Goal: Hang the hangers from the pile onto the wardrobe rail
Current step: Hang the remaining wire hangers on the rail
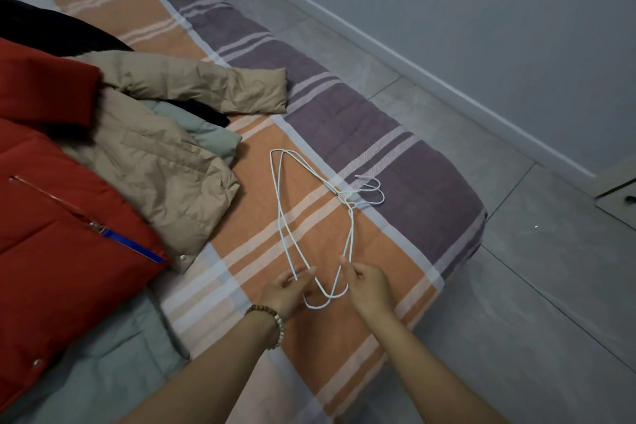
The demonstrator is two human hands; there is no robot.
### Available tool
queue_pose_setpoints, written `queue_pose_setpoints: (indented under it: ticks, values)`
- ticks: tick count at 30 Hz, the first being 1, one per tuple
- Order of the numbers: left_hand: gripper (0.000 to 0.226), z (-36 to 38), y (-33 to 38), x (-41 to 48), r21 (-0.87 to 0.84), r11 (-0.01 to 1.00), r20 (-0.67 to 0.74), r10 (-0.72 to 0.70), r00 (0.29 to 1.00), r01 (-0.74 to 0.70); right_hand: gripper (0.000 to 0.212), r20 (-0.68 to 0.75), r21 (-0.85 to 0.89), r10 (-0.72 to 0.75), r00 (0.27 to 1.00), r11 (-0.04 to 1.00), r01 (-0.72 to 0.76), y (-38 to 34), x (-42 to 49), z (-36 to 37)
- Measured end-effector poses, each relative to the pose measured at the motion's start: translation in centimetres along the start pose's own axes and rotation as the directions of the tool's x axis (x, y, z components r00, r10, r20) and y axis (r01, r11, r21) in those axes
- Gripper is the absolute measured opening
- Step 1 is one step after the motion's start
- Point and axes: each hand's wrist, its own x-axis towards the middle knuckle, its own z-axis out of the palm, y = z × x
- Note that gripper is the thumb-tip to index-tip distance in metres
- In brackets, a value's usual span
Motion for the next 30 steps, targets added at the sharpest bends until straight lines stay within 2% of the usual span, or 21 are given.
queue_pose_setpoints:
  ticks: [2, 3, 4, 6, 8, 10, 12, 14, 16, 19, 22, 25, 27, 30]
  values:
    - [0.06, 0.3, 0.1, -0.5, 0.107, 0.994, -0.004, 0.022, 1.0, -0.022, 0.055, 0.035, 0.184, -0.01, 0.999, 0.983, 0.004, -0.2, -0.5, 0.0]
    - [0.067, 0.5, 0.1, -0.8, 0.207, 0.978, -0.013, 0.039, 0.999, -0.035, 0.053, 0.035, 0.217, -0.026, 0.999, 0.976, 0.017, -0.4, -0.8, 0.0]
    - [0.068, 0.6, 0.2, -1.2, 0.307, 0.951, -0.015, 0.049, 0.999, -0.042, 0.052, 0.034, 0.237, -0.043, 0.999, 0.971, 0.034, -0.8, -1.2, 0.0]
    - [0.056, 0.7, 0.5, -2.1, 0.349, 0.932, 0.005, 0.103, 0.995, -0.098, 0.05, 0.021, 0.266, -0.075, 0.997, 0.962, 0.067, -1.7, -1.8, 0.0]
    - [0.037, 0.7, 1.4, -3.2, 0.235, 0.963, 0.022, 0.131, 0.991, -0.132, 0.049, 0.019, 0.273, -0.091, 0.996, 0.958, 0.082, -2.8, -2.5, -0.3]
    - [0.03, 0.6, 2.6, -4.4, 0.061, 0.986, 0.025, 0.155, 0.988, -0.157, 0.048, 0.002, 0.304, -0.108, 0.994, 0.947, 0.103, -4.2, -3.4, -1.4]
    - [0.029, 0.6, 4.4, -6.0, 0.032, 0.974, 0.064, 0.223, 0.973, -0.225, 0.049, -0.018, 0.35, -0.13, 0.991, 0.928, 0.128, -6.0, -4.5, -3.1]
    - [0.029, 0.9, 6.8, -8.3, 0.037, 0.951, 0.136, 0.299, 0.945, -0.306, 0.039, -0.019, 0.428, -0.128, 0.992, 0.895, 0.124, -8.6, -5.9, -5.5]
    - [0.031, 1.2, 9.3, -10.6, 0.058, 0.922, 0.215, 0.363, 0.907, -0.383, 0.022, -0.011, 0.565, -0.108, 0.994, 0.819, 0.095, -11.9, -7.2, -8.8]
    - [0.034, 1.8, 13.6, -14.7, 0.077, 0.877, 0.337, 0.425, 0.84, -0.475, 0.023, -0.075, 0.758, -0.107, 0.991, 0.64, 0.127, -17.2, -9.4, -15.5]
    - [0.032, 2.8, 17.8, -19.5, 0.089, 0.802, 0.425, 0.506, 0.751, -0.591, 0.024, -0.189, 0.763, -0.208, 0.96, 0.584, 0.277, -21.8, -13.6, -22.4]
    - [0.031, 4.3, 21.5, -25.4, 0.093, 0.723, 0.499, 0.561, 0.66, -0.685, 0.02, -0.278, 0.702, -0.285, 0.917, 0.592, 0.396, -25.7, -19.1, -27.6]
    - [0.03, 5.7, 23.5, -29.9, 0.044, 0.72, 0.574, 0.549, 0.607, -0.692, 0.015, -0.365, 0.651, -0.306, 0.879, 0.592, 0.476, -27.8, -23.2, -30.4]
    - [0.03, 7.7, 25.8, -37.5, -0.014, 0.782, 0.701, 0.452, 0.551, -0.624, 0.011, -0.51, 0.579, -0.302, 0.805, 0.572, 0.582, -30.5, -29.6, -34.4]
